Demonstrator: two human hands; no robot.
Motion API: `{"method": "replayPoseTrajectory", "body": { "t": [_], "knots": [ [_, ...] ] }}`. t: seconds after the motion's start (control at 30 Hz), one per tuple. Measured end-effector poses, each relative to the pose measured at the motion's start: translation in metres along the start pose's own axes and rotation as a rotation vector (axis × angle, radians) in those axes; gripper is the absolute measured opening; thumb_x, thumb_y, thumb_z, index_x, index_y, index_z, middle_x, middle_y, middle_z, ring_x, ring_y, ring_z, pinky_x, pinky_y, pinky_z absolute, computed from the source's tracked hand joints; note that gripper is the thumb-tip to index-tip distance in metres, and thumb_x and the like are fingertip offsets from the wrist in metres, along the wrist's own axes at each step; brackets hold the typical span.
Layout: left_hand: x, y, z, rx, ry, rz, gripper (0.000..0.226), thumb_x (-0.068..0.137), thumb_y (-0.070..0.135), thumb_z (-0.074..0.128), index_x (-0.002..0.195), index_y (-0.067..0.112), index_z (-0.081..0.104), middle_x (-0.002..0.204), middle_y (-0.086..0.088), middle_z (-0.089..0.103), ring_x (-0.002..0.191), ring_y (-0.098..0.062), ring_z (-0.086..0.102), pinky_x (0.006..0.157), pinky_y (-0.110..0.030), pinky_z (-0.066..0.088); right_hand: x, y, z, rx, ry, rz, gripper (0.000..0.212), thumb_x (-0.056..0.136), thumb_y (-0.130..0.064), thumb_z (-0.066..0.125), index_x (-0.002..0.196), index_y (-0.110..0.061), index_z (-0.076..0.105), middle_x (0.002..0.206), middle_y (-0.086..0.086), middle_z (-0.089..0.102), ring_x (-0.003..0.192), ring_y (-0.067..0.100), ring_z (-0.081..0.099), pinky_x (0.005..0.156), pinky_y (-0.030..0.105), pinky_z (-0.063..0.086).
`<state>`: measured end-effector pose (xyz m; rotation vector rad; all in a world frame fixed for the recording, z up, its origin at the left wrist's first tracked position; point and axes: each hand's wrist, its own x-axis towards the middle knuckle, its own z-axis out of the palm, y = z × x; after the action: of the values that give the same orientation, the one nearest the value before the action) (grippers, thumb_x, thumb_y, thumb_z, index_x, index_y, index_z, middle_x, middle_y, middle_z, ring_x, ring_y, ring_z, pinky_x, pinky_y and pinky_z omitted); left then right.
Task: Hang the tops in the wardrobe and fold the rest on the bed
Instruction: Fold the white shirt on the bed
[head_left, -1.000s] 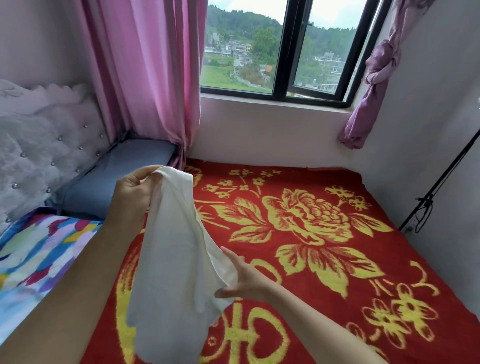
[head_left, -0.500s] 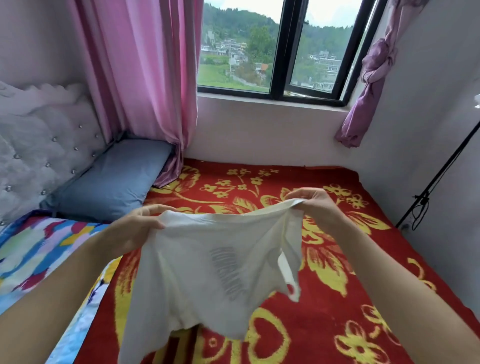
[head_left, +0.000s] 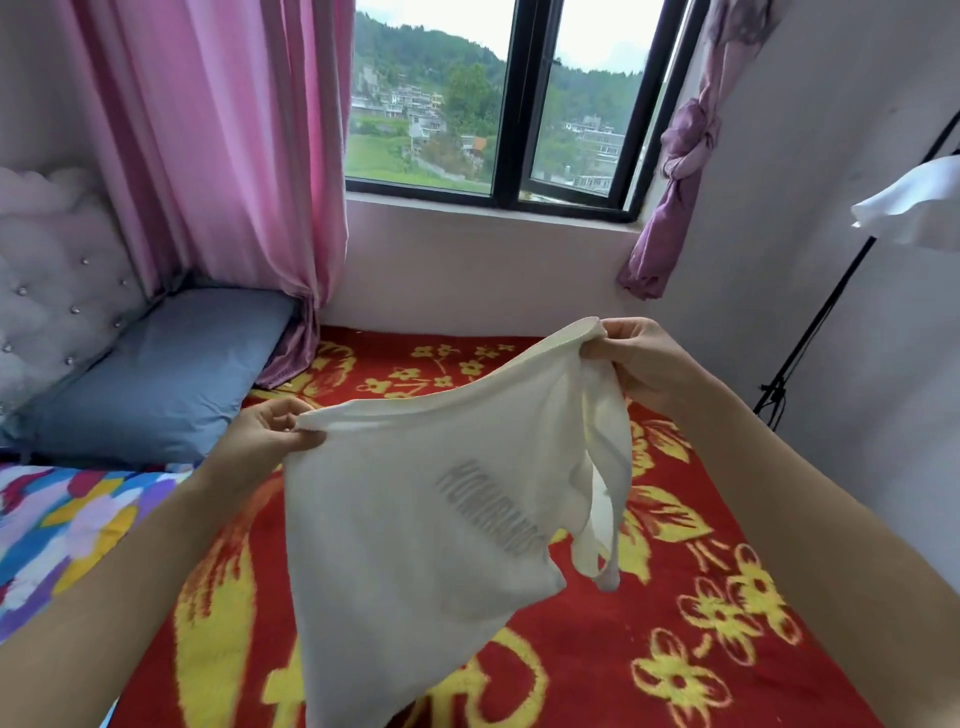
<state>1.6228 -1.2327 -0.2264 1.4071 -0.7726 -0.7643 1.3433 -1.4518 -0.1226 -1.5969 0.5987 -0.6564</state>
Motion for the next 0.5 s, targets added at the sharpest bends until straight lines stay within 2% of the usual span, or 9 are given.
{"method": "replayPoseTrajectory", "body": {
  "t": [0.1,0.17,0.2,0.27,0.3,0.37,0.4,0.47,0.5],
  "knots": [
    [0.008,0.016,0.015,0.301,-0.013,0.150,0.076,0.052,0.031,0.079,0.120,0.040,0.046,0.121,-0.003,0.051,0.111,-0.019,0.049,0.091,-0.030,0.043,-0.002,-0.005,0.014,-0.063,-0.045,0.006,0.012,0.082,0.007,0.058,0.076,0.000,0.065,0.065,0.004,0.063,0.055,0.013,0.057,0.054,0.023,0.047],
    [0.007,0.033,0.046,0.363,-0.224,0.237,0.101,0.041,0.056,0.084,0.126,0.055,0.031,0.137,0.008,0.040,0.127,-0.007,0.037,0.101,-0.029,0.032,-0.003,-0.010,0.031,-0.125,-0.112,-0.014,0.019,0.081,0.007,0.061,0.069,-0.005,0.068,0.066,0.005,0.060,0.058,0.014,0.056,0.057,0.024,0.047],
    [0.007,0.040,0.064,0.341,-0.340,0.247,0.107,0.039,0.062,0.084,0.130,0.053,0.028,0.137,0.010,0.042,0.127,-0.004,0.038,0.102,-0.026,0.031,-0.004,-0.011,0.041,-0.165,-0.151,-0.032,0.021,0.081,0.007,0.063,0.067,-0.008,0.069,0.065,0.004,0.060,0.059,0.013,0.056,0.058,0.024,0.047],
    [0.008,0.048,0.098,0.221,-0.491,0.211,0.101,0.050,0.049,0.086,0.136,0.031,0.037,0.124,0.002,0.059,0.115,-0.007,0.054,0.095,-0.024,0.042,-0.005,-0.011,0.055,-0.228,-0.185,-0.053,0.018,0.078,0.007,0.065,0.068,-0.007,0.068,0.063,0.001,0.060,0.059,0.010,0.055,0.059,0.021,0.047],
    [0.008,0.050,0.111,0.183,-0.516,0.190,0.085,0.057,0.037,0.087,0.130,0.016,0.050,0.110,-0.003,0.065,0.102,-0.012,0.061,0.087,-0.025,0.047,-0.006,-0.010,0.059,-0.235,-0.177,-0.055,0.015,0.077,0.008,0.066,0.071,-0.006,0.067,0.063,0.001,0.060,0.058,0.008,0.055,0.058,0.020,0.046],
    [0.008,0.049,0.128,0.177,-0.425,0.194,0.057,0.061,0.026,0.084,0.103,-0.008,0.064,0.086,-0.009,0.063,0.080,-0.018,0.060,0.076,-0.029,0.047,-0.009,-0.002,0.059,-0.223,-0.125,-0.076,0.011,0.077,0.008,0.066,0.078,-0.003,0.068,0.067,0.003,0.062,0.059,0.006,0.057,0.060,0.017,0.047],
    [0.010,0.046,0.133,0.154,-0.366,0.192,0.052,0.061,0.027,0.080,0.092,-0.012,0.065,0.080,-0.011,0.061,0.075,-0.020,0.058,0.072,-0.032,0.047,-0.013,0.006,0.054,-0.184,-0.082,-0.082,0.010,0.078,0.004,0.068,0.083,-0.005,0.068,0.072,0.003,0.064,0.064,0.007,0.059,0.062,0.017,0.047],
    [0.009,0.042,0.138,0.061,-0.274,0.182,0.046,0.063,0.028,0.074,0.084,-0.012,0.065,0.076,-0.011,0.060,0.070,-0.021,0.056,0.066,-0.031,0.047,-0.021,0.032,0.045,-0.122,0.026,-0.067,0.020,0.079,-0.018,0.073,0.098,-0.014,0.068,0.090,0.003,0.067,0.082,0.011,0.062,0.069,0.016,0.048],
    [0.008,0.042,0.140,0.030,-0.236,0.185,0.047,0.065,0.029,0.072,0.084,-0.013,0.063,0.074,-0.011,0.057,0.068,-0.021,0.053,0.062,-0.029,0.045,-0.029,0.046,0.043,-0.143,0.094,-0.035,0.039,0.075,-0.037,0.075,0.106,-0.017,0.065,0.099,0.002,0.066,0.091,0.012,0.062,0.070,0.013,0.048]
  ]
}}
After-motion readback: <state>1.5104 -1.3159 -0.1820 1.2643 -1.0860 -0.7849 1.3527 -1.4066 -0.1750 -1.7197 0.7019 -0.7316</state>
